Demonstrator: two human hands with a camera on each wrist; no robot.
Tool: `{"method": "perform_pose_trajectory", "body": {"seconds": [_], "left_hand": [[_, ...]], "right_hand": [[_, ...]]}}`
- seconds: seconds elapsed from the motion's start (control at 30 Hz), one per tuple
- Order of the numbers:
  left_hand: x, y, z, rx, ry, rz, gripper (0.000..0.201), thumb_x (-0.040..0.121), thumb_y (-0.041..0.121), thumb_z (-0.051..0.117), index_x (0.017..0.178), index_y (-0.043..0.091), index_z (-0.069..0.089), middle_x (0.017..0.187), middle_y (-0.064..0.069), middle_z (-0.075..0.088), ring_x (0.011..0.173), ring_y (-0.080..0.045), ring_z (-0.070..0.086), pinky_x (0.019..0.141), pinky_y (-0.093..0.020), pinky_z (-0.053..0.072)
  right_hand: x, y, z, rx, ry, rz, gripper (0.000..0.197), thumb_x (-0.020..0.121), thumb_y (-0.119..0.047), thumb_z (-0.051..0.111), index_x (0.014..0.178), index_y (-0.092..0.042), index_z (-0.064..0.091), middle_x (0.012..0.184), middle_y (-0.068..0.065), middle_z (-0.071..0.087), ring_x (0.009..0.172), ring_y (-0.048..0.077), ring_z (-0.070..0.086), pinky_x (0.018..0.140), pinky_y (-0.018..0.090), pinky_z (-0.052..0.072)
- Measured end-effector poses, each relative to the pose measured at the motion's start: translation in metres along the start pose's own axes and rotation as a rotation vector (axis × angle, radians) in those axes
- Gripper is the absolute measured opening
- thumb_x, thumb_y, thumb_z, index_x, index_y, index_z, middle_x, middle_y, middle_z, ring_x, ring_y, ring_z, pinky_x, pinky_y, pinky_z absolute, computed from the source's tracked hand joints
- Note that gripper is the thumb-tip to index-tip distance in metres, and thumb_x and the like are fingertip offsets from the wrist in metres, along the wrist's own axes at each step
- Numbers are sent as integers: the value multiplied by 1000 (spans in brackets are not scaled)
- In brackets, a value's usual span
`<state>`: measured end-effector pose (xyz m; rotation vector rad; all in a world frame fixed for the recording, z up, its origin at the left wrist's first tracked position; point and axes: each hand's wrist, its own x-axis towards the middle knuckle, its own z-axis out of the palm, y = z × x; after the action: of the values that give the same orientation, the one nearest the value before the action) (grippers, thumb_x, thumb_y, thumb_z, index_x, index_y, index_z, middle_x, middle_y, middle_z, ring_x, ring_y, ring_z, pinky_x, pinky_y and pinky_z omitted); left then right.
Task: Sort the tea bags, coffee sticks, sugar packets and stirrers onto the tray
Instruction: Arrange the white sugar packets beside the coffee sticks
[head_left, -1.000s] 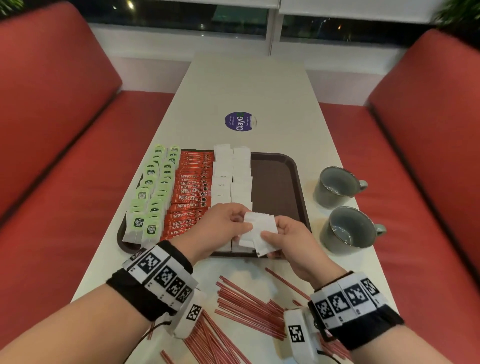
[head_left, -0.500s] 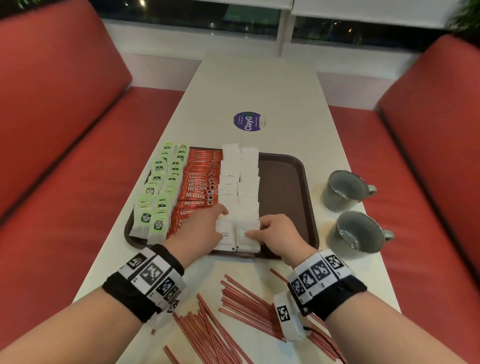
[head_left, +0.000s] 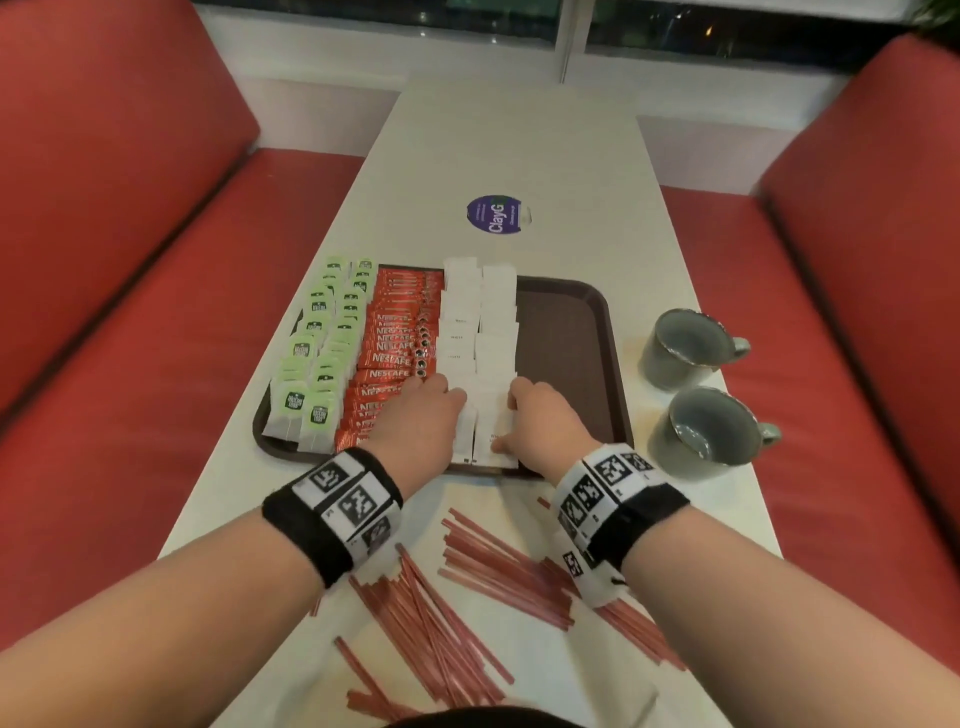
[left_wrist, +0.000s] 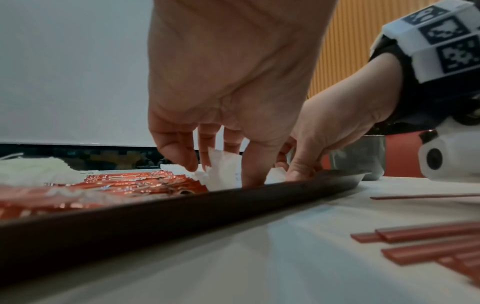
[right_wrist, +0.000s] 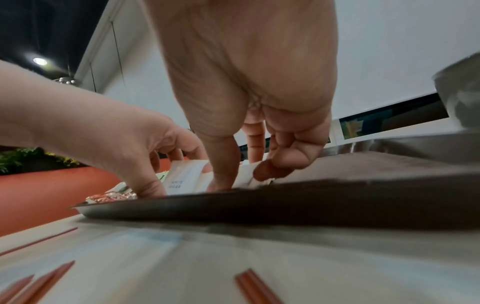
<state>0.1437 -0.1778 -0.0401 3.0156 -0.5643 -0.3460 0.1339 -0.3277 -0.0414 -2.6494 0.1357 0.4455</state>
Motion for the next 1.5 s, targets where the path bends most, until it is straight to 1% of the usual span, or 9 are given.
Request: {"method": "perform_pose_trajectory", "body": {"seconds": [0.23, 0.4, 0.53, 0.63, 0.83, 0.97, 1.13, 1.37, 1.5], "left_hand": [[-21, -7, -10, -60, 102, -9, 71, 79, 34, 71, 140, 20, 37, 136, -4, 45, 122, -27, 40, 100, -40, 40], [-73, -21, -9, -324, 191, -22, 58, 82, 37, 69, 133, 23, 48, 136, 0, 48, 126, -22, 38, 107, -39, 31], [-121, -30, 5, -467, 217, -69, 43, 81, 28, 72, 121, 22, 58, 126, 1, 55, 120, -20, 45, 103, -40, 38], [-149, -32, 17, -502, 202, -131, 35, 79, 26, 74, 112, 27, 62, 117, 6, 57, 114, -18, 49, 99, -39, 42], [-198, -33, 39, -476, 7, -137, 32, 74, 32, 78, 96, 42, 58, 110, 18, 57, 107, -8, 49, 95, -31, 44], [-215, -24, 51, -394, -145, -37, 42, 71, 40, 79, 103, 44, 53, 111, 25, 49, 110, -2, 40, 96, -17, 30], [-216, -10, 66, -319, -118, 1, 42, 75, 39, 76, 114, 35, 60, 112, 24, 47, 109, -1, 39, 95, -13, 28], [-213, 5, 67, -335, -32, -40, 36, 77, 36, 75, 111, 33, 65, 108, 26, 47, 108, -3, 41, 92, -17, 29], [-210, 7, 58, -411, 6, -78, 33, 78, 33, 74, 109, 35, 62, 110, 25, 48, 110, -3, 40, 97, -20, 30]], "right_hand": [[-43, 23, -35, 194, 198, -56, 37, 84, -38, 69, 113, -20, 54, 104, -2, 52, 87, 13, 53, 68, 22, 38], [-119, 84, -76, 412, 355, -12, 14, 83, -23, 70, 95, -22, 63, 90, -6, 63, 75, 8, 55, 65, 21, 41], [-181, 129, -68, 332, 246, 111, 15, 81, -21, 74, 86, -31, 63, 83, -9, 65, 63, 8, 56, 55, 18, 40], [-206, 146, -42, 225, 99, 155, 22, 77, -24, 77, 87, -35, 62, 95, -11, 66, 76, 3, 59, 62, 13, 41], [-199, 126, -9, -75, -93, 150, 57, 74, -33, 76, 125, -25, 53, 117, -5, 49, 107, 15, 50, 84, 24, 40], [-206, 120, -3, -278, -148, 107, 69, 64, -43, 80, 121, -29, 43, 109, -5, 43, 100, 18, 43, 79, 31, 43], [-221, 128, 11, -426, -227, -143, 73, 70, -44, 75, 133, -42, 37, 123, -11, 39, 113, 16, 38, 90, 32, 34], [-211, 127, 14, -552, -192, -420, 43, 80, -32, 67, 121, -33, 54, 122, -7, 40, 113, 19, 34, 85, 34, 27], [-207, 131, 7, -199, -177, -372, 17, 87, -17, 60, 102, -24, 60, 102, -13, 53, 101, 16, 44, 81, 32, 33]]}}
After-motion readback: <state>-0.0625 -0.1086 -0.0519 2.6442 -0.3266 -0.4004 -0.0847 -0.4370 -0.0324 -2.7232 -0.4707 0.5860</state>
